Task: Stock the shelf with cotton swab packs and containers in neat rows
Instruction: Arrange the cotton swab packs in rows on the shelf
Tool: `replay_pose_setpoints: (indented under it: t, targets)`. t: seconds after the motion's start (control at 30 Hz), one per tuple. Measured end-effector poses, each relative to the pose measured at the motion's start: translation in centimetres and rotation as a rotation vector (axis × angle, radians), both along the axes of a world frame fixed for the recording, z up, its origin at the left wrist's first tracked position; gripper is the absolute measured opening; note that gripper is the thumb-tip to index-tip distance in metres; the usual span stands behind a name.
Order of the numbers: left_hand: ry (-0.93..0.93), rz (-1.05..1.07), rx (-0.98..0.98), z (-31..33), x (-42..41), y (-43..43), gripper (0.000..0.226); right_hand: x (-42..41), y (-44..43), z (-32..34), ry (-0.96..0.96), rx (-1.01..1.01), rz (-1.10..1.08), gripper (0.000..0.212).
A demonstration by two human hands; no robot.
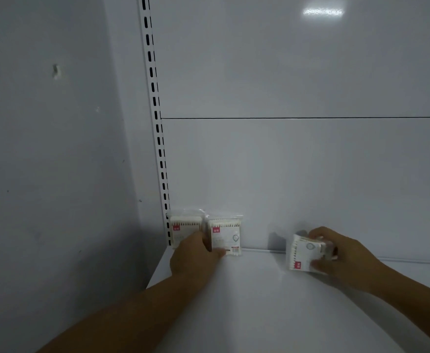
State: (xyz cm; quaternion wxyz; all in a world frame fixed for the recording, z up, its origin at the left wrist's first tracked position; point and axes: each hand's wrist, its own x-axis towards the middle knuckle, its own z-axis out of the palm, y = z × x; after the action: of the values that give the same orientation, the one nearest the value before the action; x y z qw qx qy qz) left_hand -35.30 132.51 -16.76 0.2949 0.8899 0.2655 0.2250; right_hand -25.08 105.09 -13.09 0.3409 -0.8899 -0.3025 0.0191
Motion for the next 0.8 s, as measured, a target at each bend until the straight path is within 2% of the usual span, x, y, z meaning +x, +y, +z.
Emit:
replay_pose_setpoints:
  t: [0.1, 0.17, 0.23, 0.3, 0.33, 0.4, 0.57, 0.8]
  targets:
    - [0.001, 0.039, -0.02, 0.1, 0.1, 0.0, 0.022, 0.0, 0.1, 0.6, -0.153, -0.117, -0.038, 0.03]
    - [-0.01, 0.067, -0.038, 0.2, 0.2, 0.1, 0.021, 0.0, 0.7, 0.9, -0.189, -0.049, -0.11, 0.025]
    - [-0.019, 0.09, -0.043, 0.3, 0.3, 0.1, 0.019, -0.1, 2.2, 0.8, -0.086, 0.224, -0.169, 0.024]
    - [-0.026, 0.098, -0.052, 0.2, 0.3, 0.0, 0.019, -0.6, 4.6, 0.4, 0.112, 0.544, -0.159, 0.024]
    - [-0.029, 0.098, -0.057, 0.2, 0.2, -0.1, 0.019, -0.8, 5.8, 0.0, 0.167, 0.621, -0.164, 0.024]
    - [-0.035, 0.096, -0.065, 0.1, 0.1, -0.2, 0.018, -1.0, 8.2, -1.0, 0.144, 0.537, -0.193, 0.023]
    - [-0.057, 0.113, -0.066, 0.1, 0.0, -0.3, 0.018, -1.5, 11.2, -3.6, -0.114, 0.141, -0.261, 0.027]
    - [-0.09, 0.147, -0.121, -0.1, 0.2, 0.1, 0.036, -1.8, 11.4, -4.2, -0.102, 0.109, -0.298, 0.036]
